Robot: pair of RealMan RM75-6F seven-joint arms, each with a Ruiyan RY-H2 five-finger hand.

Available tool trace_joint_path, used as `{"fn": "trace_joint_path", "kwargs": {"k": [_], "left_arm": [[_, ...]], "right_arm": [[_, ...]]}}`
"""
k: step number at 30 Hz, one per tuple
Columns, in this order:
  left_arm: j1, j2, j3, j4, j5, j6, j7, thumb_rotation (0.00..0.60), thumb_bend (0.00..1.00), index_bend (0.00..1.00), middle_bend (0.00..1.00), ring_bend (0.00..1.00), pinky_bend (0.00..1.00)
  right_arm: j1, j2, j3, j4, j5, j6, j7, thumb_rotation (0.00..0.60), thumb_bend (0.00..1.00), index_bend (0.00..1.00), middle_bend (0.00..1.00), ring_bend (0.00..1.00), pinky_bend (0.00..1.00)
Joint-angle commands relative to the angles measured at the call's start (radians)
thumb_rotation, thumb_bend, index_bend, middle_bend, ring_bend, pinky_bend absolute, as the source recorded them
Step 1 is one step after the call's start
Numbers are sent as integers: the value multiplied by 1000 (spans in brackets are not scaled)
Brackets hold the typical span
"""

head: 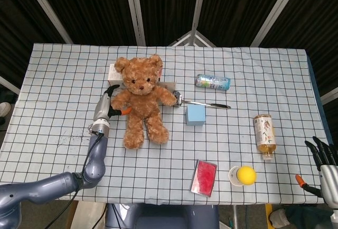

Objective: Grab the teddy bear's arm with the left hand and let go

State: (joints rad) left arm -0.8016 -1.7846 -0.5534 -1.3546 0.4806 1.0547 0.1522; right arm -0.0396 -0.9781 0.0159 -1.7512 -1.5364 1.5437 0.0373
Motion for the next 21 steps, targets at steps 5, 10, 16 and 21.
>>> {"fn": "trace_joint_path", "kwargs": {"k": [5,10,16,21], "left_arm": [[55,60,17,-106,109,37,-58,600,131,14,0,0,0],[202,223,69,-355,228,108,-111,600,131,60,0,0,0],[480,532,283,-637,504,355,-46,600,177,136,23,0,0],[663,683,426,-661,607,525,-28,600,223,147,31,0,0]], "right_arm": [[0,3,0,-1,-4,2,9,600,218,117,62,75,0],[-4,9,-1,-5,-15,14,23,600,218,117,61,76,0],[-11,17,-4,-12,-34,34,35,600,218,117,61,75,0],[-16,22,-8,-18,-47,46,37,600,217,117,61,76,0]]}}
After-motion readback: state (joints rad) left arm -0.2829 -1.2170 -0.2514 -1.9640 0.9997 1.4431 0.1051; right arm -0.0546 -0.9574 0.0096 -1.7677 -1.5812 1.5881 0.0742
